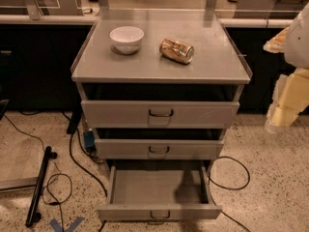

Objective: Close bottom drawer

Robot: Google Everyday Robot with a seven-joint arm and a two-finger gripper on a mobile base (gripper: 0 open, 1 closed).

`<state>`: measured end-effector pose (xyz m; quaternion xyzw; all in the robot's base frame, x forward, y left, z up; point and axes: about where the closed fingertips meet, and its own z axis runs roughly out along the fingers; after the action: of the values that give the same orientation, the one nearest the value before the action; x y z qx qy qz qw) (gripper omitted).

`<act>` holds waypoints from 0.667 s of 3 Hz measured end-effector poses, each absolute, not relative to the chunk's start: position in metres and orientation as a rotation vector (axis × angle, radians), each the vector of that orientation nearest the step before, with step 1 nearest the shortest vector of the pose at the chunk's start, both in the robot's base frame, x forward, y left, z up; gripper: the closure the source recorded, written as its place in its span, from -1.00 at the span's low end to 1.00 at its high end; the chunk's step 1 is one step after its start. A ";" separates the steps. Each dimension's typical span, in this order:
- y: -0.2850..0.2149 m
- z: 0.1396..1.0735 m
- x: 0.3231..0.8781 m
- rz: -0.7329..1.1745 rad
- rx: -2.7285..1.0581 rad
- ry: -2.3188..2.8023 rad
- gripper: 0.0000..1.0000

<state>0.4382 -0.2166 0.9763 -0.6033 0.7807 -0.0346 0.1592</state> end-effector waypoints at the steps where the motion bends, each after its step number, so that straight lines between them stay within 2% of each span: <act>1: -0.217 0.976 0.438 -0.099 -1.724 2.231 -1.00; 2: -0.214 0.961 0.436 -0.057 -1.718 2.220 -1.00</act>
Offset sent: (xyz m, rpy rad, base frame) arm -0.0067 0.0063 -0.0442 0.0785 0.0367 0.0180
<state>0.4355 -0.2136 0.9609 -0.6035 0.7796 -0.0202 0.1661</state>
